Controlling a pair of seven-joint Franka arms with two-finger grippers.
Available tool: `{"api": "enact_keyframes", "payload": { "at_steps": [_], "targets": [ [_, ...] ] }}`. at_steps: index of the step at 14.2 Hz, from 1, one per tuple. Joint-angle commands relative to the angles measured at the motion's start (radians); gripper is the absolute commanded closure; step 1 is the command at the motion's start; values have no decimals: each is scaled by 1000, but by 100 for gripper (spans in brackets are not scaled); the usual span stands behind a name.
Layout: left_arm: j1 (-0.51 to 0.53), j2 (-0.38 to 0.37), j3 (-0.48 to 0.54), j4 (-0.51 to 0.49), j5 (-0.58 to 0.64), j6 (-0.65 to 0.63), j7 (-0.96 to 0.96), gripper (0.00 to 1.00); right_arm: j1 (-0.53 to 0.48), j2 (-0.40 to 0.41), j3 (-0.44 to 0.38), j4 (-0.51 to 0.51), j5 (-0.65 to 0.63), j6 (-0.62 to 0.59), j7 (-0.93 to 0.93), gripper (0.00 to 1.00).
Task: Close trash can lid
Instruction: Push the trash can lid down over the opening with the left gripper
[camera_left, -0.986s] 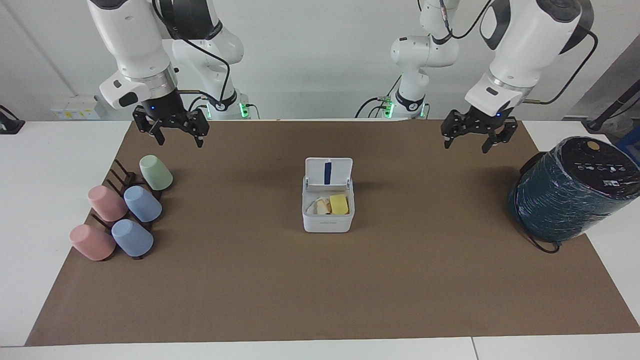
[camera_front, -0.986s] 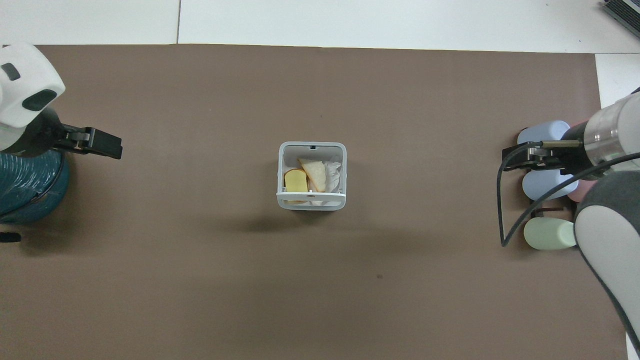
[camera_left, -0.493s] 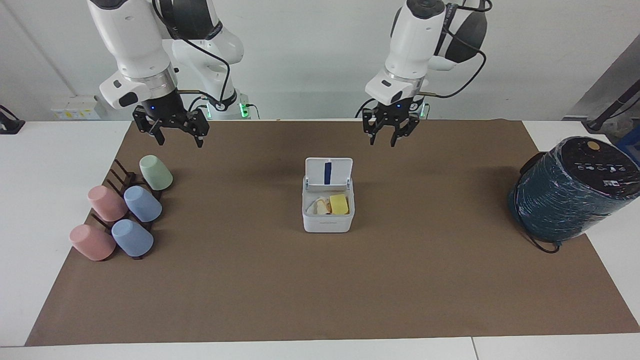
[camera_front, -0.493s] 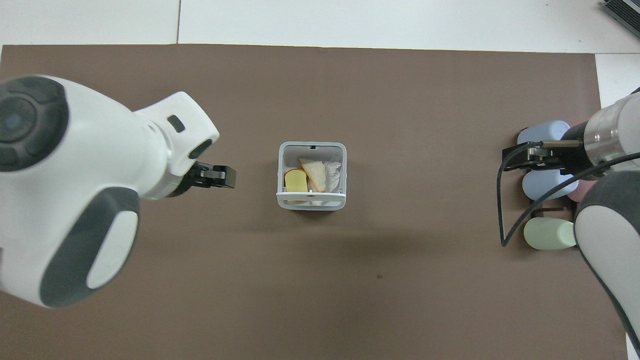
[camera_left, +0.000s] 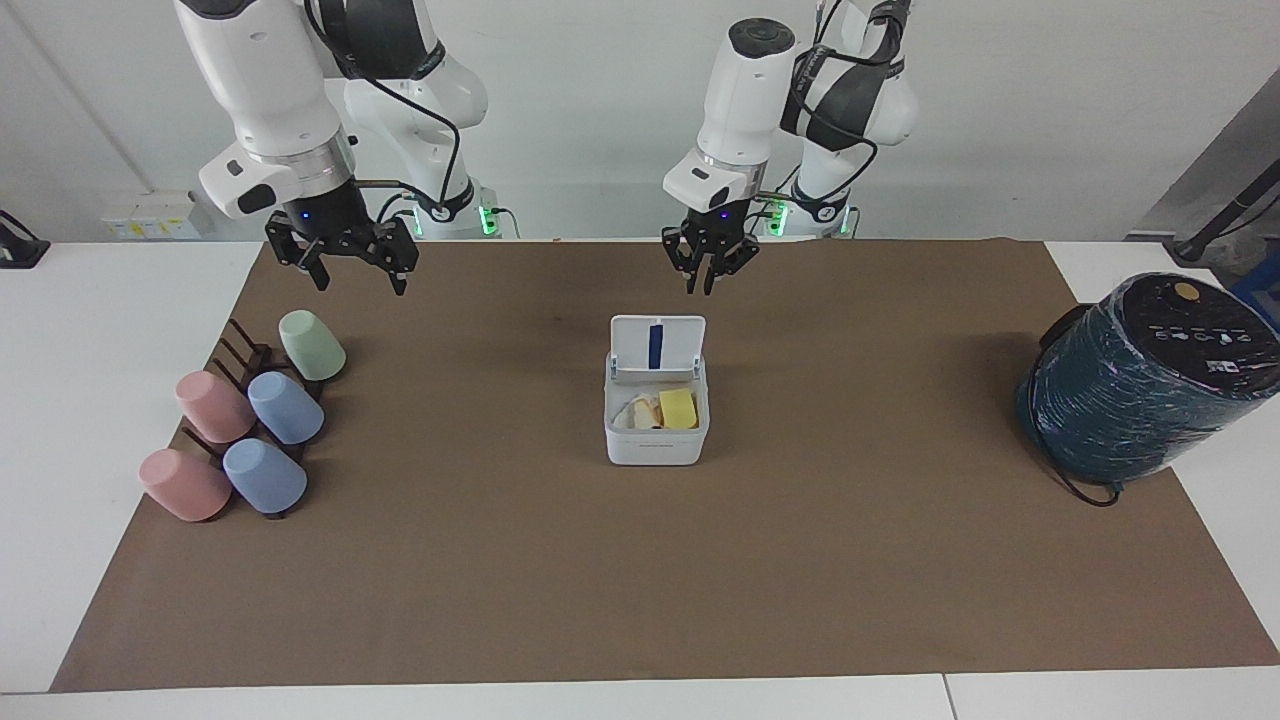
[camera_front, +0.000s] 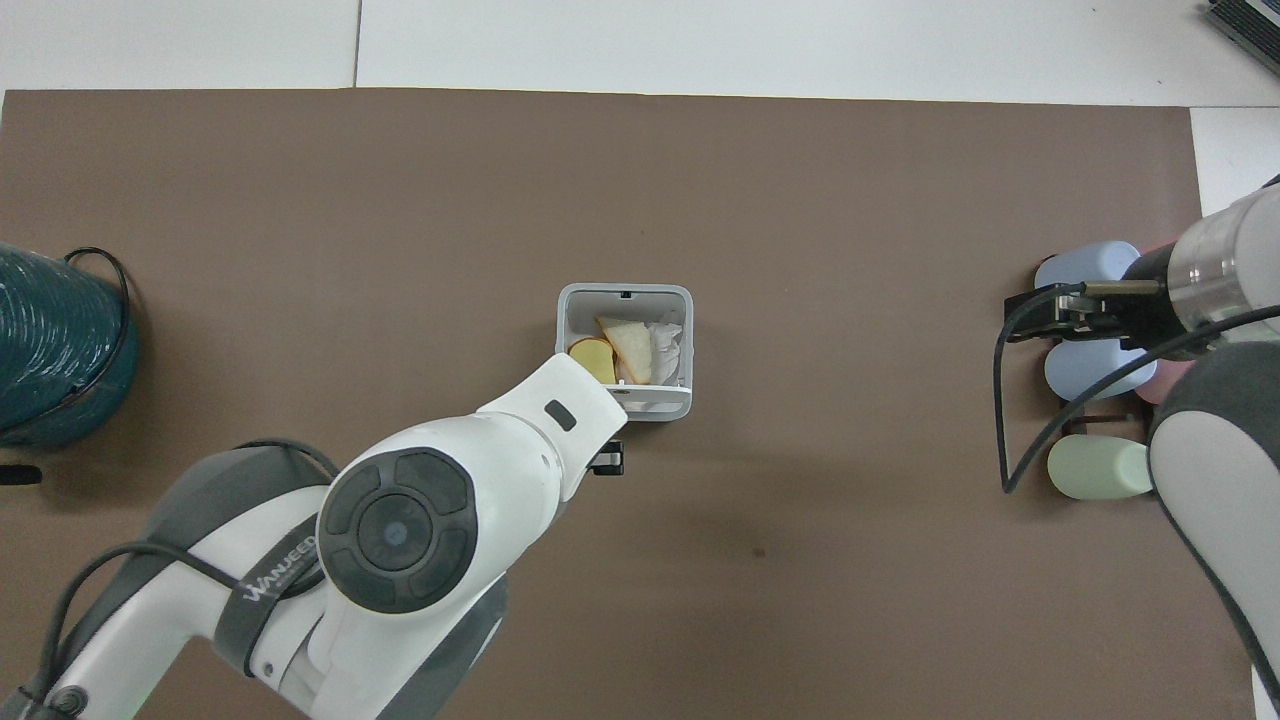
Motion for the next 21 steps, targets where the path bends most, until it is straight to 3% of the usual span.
{"api": "enact_keyframes", "payload": {
  "at_steps": [1,8,15,19,21],
  "targets": [
    [-18,40,18,-12,-10,135,-36,74,-15,-24,6,-27,14,10,-25,0],
    [22,155,20,2,-13,442,-42,74,-15,-24,6,-27,14,10,-25,0],
    [25,204,20,5,-11,482,-25,95,-15,-24,6,-27,14,10,-25,0],
    [17,314,20,40,-11,568,-31,95,-15,-24,6,-27,14,10,-25,0],
    [22,320,20,46,-11,571,-28,95,-15,-24,6,-27,14,10,-25,0]
  ]
}}
